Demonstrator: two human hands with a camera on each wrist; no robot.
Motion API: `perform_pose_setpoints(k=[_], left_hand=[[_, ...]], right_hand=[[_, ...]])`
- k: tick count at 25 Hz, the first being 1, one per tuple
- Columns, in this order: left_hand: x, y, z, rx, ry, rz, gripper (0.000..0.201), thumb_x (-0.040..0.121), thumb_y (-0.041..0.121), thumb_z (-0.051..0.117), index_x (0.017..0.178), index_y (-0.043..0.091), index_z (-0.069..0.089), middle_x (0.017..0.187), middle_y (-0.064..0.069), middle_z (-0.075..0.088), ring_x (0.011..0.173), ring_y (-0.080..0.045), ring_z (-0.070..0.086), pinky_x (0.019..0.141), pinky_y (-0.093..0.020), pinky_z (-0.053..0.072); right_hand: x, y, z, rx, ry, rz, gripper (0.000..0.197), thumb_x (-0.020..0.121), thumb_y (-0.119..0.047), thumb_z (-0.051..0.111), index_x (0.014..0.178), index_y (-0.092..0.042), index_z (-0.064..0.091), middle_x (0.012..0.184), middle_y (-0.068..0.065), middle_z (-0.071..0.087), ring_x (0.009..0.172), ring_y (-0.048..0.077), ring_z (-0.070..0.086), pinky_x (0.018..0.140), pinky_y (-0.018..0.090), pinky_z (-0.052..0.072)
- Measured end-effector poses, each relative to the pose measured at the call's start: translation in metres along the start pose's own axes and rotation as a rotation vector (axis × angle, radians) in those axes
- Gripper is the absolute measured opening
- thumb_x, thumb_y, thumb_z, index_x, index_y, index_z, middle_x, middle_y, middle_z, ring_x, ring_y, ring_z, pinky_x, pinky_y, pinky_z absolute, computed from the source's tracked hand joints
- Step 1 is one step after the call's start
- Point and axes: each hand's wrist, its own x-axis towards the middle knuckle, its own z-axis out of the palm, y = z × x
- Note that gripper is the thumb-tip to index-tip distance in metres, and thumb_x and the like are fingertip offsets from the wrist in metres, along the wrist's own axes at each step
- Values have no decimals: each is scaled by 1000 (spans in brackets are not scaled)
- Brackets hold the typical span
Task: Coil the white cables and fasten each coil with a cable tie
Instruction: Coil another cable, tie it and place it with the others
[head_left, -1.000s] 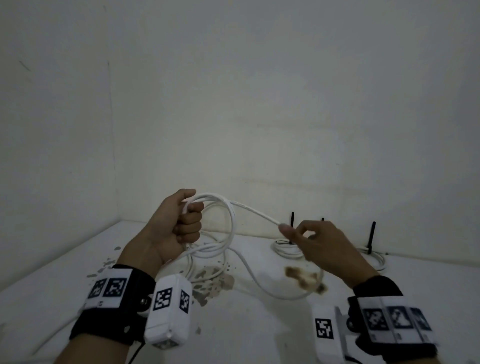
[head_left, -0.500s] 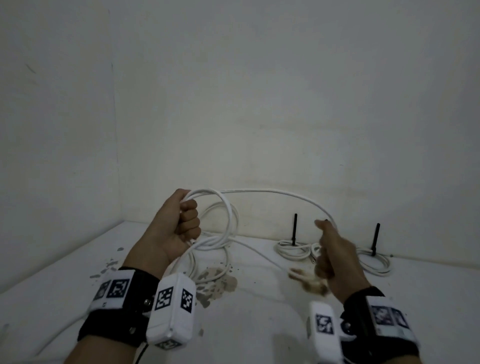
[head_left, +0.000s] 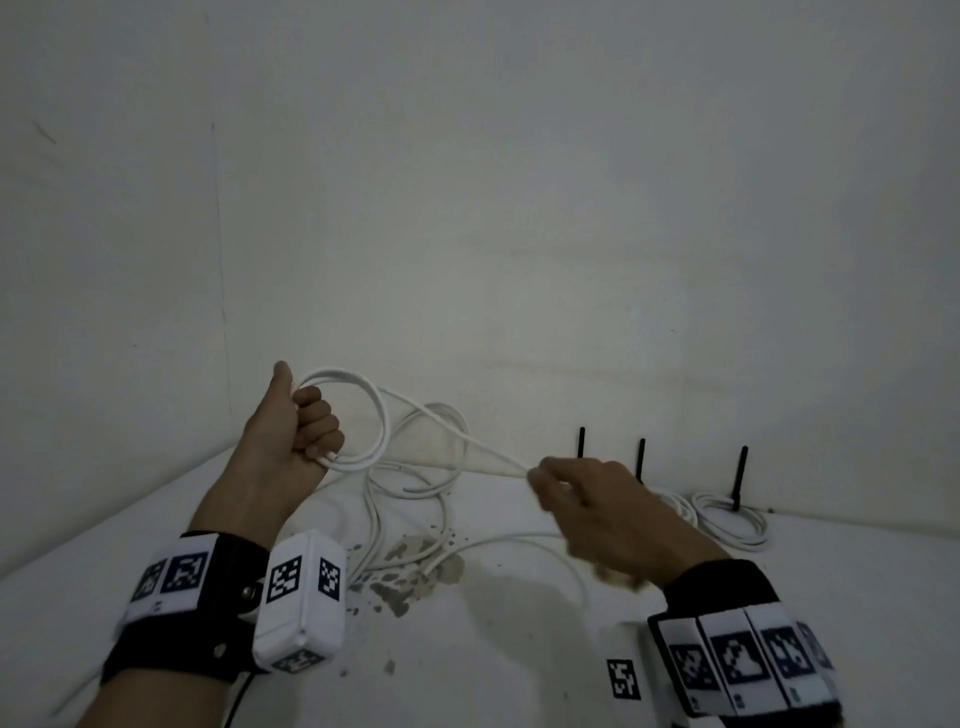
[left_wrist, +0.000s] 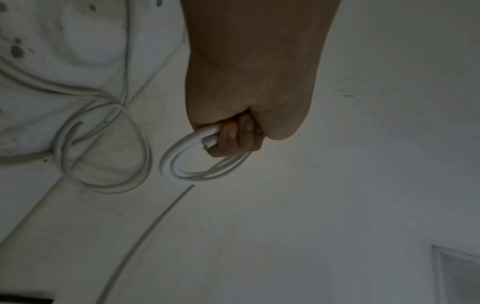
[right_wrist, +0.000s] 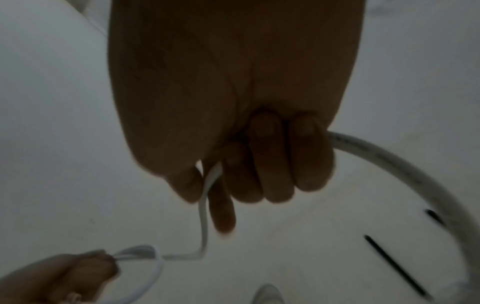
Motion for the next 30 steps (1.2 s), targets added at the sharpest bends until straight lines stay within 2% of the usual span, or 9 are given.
perform_pose_setpoints(k=[6,11,14,16,18,20,23,26,30], left_hand=[[-6,-14,19,-114,-70,1,44,106,39,28,65,22,31,40,9,23,29,-5,20,31,-18,18],[-25,-43,50,205,-150,-25,44,106,43,30,67,20,34,48,7,24,36,-7,21,37,-20,20],[-41,-56,65,508,-201,-19,44,105,43,34,70,17,43,53,0,41,42,-11,38,41,-22,34],[-45,-65,68,653,-259,-4,46,103,44,37,81,10,59,72,-15,58,65,-23,57,63,-29,47],[-48,-74,67,626,-391,-58,46,100,46,45,82,12,70,85,-21,58,80,-32,54,76,-42,42],[-50,-78,67,527,-451,-147,46,97,46,49,73,14,72,71,-17,57,62,-28,55,62,-36,40],[-52,-79,74,439,-466,-252,49,98,47,44,62,17,60,52,0,35,36,-9,28,38,-21,20],[-59,-79,80,548,-503,-257,48,90,59,48,61,20,50,50,6,19,37,-8,11,39,-20,9],[-64,-75,80,702,-475,-180,52,81,70,51,69,20,45,56,4,15,45,-11,9,44,-25,8]], right_hand=[[-23,-79,0,-149,-333,-284,44,97,-42,49,68,-9,55,59,5,54,52,15,46,57,31,43],[-20,-90,9,-126,-119,-371,47,96,-38,53,62,-7,53,51,6,49,42,17,36,46,26,31],[-20,-83,2,-97,25,-359,41,96,-39,55,63,-15,57,47,-2,46,41,16,41,45,21,28],[-14,-77,0,-36,121,-362,33,97,-38,54,72,-19,66,52,-6,51,44,12,46,48,21,33],[-8,-69,-1,36,205,-345,31,96,-39,54,69,-29,63,57,-9,56,50,9,50,52,24,40],[-2,-56,-3,82,272,-306,36,98,-38,55,62,-33,56,54,-9,55,51,10,50,52,22,38],[5,-38,-5,163,335,-225,36,99,-35,57,67,-19,64,51,-5,51,50,12,45,48,19,32],[7,-28,-4,155,387,-162,34,94,-46,61,65,-30,65,49,-9,51,48,8,46,49,22,34],[6,-14,-14,230,450,-67,50,73,-67,72,67,-19,58,43,-9,43,40,8,35,45,22,29]])
